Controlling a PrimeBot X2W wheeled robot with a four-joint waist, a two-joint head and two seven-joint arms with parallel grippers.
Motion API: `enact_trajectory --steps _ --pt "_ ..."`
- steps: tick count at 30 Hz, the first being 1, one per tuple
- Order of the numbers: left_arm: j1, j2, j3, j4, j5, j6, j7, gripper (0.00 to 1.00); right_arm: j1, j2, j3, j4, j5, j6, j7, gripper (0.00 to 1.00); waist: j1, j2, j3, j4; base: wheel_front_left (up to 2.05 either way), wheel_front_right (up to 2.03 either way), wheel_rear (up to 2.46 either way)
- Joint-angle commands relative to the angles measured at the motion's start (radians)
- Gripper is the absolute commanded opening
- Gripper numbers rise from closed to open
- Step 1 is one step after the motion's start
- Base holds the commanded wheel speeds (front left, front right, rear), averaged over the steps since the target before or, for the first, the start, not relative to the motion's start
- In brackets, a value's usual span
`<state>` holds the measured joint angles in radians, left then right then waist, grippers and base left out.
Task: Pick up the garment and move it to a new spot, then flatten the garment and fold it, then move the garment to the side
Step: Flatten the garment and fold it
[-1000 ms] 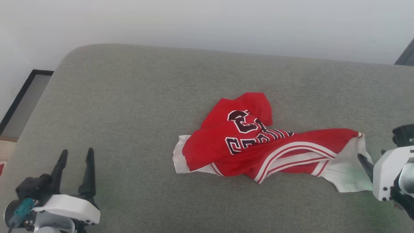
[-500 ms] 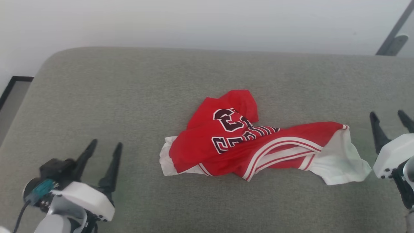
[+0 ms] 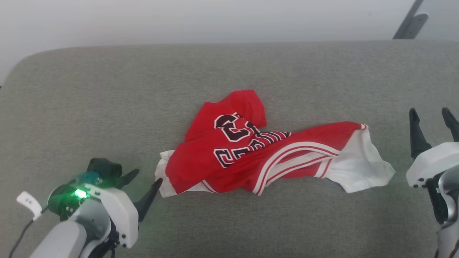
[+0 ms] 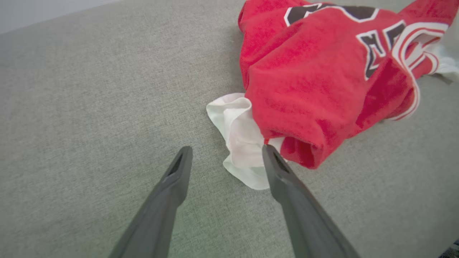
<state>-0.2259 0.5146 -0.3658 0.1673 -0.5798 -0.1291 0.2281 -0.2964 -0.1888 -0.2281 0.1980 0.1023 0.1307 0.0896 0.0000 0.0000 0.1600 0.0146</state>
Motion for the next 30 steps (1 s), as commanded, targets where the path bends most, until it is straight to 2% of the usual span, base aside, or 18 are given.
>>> enact_trajectory --steps 1,8,13,17,18,19,20,21,26,29,30 --pt "-0.024 0.002 -0.004 0.008 -0.016 -0.002 0.015 1.0 -0.016 0.007 0.003 -0.011 -0.011 0.0 -0.022 1.0 0.0 0.0 0.01 -0.013 0.0 0.0 0.0" --pt "-0.086 0.009 -0.053 0.093 -0.052 -0.002 0.127 1.0 -0.021 0.046 0.015 -0.029 -0.032 0.0 -0.141 1.0 0.0 0.0 0.031 -0.046 0.0 0.0 0.0" --pt "-0.145 -0.007 -0.094 0.155 -0.079 -0.002 0.176 1.0 -0.014 0.07 0.025 -0.009 -0.046 0.0 -0.173 1.0 0.0 0.0 0.038 -0.057 0.0 0.0 0.0" --pt "-0.187 -0.03 -0.129 0.234 -0.101 -0.002 0.272 1.0 -0.011 0.077 0.032 0.011 -0.059 0.0 -0.174 1.0 0.0 0.0 0.038 -0.056 0.0 0.0 0.0" --pt "-0.2 -0.035 -0.144 0.253 -0.102 -0.002 0.3 0.84 -0.012 0.078 0.033 0.014 -0.061 0.0 -0.176 1.0 0.0 0.0 0.038 -0.056 0.0 0.0 0.0" --pt "-0.209 -0.045 -0.15 0.276 -0.112 -0.002 0.327 0.43 -0.014 0.079 0.033 0.017 -0.063 0.0 -0.179 1.0 0.0 0.0 0.038 -0.055 0.0 0.0 0.0" --pt "-0.209 -0.045 -0.15 0.276 -0.112 -0.002 0.327 0.43 -0.014 0.079 0.033 0.017 -0.063 0.0 -0.179 1.0 0.0 0.0 0.038 -0.055 0.0 0.0 0.0" --pt "-0.218 -0.05 -0.163 0.295 -0.111 -0.002 0.35 0.0 -0.015 0.08 0.036 0.02 -0.063 0.0 -0.179 1.0 0.0 0.0 0.038 -0.054 0.0 0.0 0.0" --pt "-0.258 -0.075 -0.22 0.338 -0.124 -0.002 0.411 0.0 -0.024 0.077 0.053 0.029 -0.072 0.0 -0.175 1.0 0.0 0.0 0.041 -0.055 0.0 0.0 0.0" --pt "-0.269 -0.06 -0.242 0.328 -0.131 -0.002 0.428 0.0 -0.026 0.076 0.053 0.032 -0.069 0.0 -0.18 1.0 0.0 0.0 0.042 -0.052 0.0 0.0 0.0" --pt "-0.27 -0.03 -0.249 0.314 -0.115 -0.002 0.443 0.0 -0.023 0.074 0.049 0.034 -0.068 0.0 -0.182 1.0 0.0 0.0 0.042 -0.048 0.0 0.0 0.0"
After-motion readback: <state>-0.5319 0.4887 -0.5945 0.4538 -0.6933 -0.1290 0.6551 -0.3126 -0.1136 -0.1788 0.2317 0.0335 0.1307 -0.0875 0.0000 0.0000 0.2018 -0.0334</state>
